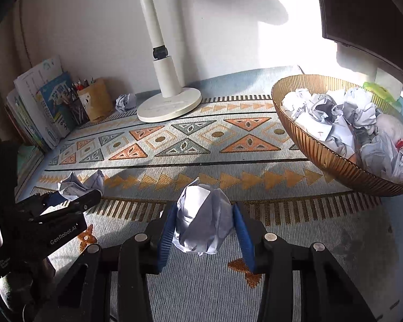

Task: Organize objects
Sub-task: 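Carry both papers over the amber bowl and open both grippers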

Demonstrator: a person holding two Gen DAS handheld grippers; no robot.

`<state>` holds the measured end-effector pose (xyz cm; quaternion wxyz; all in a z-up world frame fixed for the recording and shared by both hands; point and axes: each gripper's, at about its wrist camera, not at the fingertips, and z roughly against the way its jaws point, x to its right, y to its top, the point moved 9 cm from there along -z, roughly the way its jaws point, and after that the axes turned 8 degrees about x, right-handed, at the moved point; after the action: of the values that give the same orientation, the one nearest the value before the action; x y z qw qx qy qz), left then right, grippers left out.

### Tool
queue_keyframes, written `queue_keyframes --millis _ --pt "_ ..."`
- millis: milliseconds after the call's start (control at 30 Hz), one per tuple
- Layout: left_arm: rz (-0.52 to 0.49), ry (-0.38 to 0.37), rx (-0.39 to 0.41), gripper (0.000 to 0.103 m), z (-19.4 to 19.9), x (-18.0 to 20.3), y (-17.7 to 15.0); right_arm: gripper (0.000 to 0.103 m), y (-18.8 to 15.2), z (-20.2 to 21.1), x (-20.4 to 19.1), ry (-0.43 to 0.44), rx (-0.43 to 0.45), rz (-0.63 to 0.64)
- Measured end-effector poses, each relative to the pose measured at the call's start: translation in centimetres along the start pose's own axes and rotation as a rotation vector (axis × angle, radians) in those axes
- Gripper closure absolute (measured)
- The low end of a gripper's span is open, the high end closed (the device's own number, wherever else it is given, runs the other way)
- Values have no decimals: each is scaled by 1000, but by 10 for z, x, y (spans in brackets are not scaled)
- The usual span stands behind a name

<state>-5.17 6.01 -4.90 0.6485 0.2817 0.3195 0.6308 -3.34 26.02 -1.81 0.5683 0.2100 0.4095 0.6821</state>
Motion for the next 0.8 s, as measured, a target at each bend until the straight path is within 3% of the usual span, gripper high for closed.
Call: queue_keyframes --millis 100,200,333,433,633,733,800 --pt "-5 -36 15 53 10 11 8 61 12 25 12 -4 39 -25" --pt "28 -140 55 53 29 35 37 61 41 63 27 -13 129 -36" --pt "-9 -264 179 53 59 86 101 61 94 105 64 -121 256 -34" --pt "-41 -393 216 53 64 135 144 61 134 115 102 -231 316 -58" --pt "-50 -631 132 53 26 229 184 60 180 95 178 -380 307 -153" --pt "-45 -676 110 52 10 259 189 60 189 80 205 -429 289 -164" --pt "-44 -692 117 36 1 272 191 47 193 66 220 -447 267 -162"
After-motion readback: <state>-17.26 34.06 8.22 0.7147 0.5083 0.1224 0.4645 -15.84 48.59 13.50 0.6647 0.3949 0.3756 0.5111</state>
